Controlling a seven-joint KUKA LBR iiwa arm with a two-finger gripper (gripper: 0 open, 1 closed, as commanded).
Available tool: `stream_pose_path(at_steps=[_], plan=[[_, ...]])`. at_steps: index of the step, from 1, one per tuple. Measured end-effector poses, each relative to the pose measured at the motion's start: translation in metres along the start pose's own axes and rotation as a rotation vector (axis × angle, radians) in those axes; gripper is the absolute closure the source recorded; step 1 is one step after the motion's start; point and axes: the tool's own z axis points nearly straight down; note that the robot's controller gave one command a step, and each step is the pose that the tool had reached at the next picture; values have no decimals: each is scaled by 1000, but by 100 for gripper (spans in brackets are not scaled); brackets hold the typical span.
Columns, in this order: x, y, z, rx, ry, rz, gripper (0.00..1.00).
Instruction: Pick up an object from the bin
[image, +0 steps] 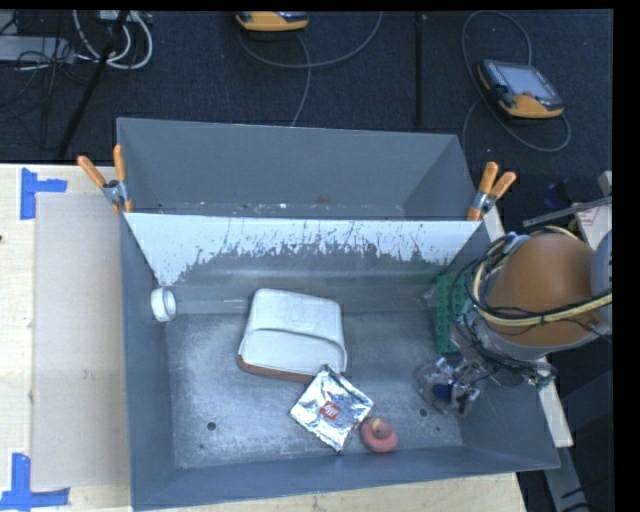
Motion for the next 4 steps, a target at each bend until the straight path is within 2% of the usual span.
stream_pose_path(at_steps=[1,2,3,4], plan=[[0,0,0,-1,-1,1,0],[0,0,0,0,0,1,100],[0,0,0,-1,-1,2,0],[0,0,0,0,0,1,100]])
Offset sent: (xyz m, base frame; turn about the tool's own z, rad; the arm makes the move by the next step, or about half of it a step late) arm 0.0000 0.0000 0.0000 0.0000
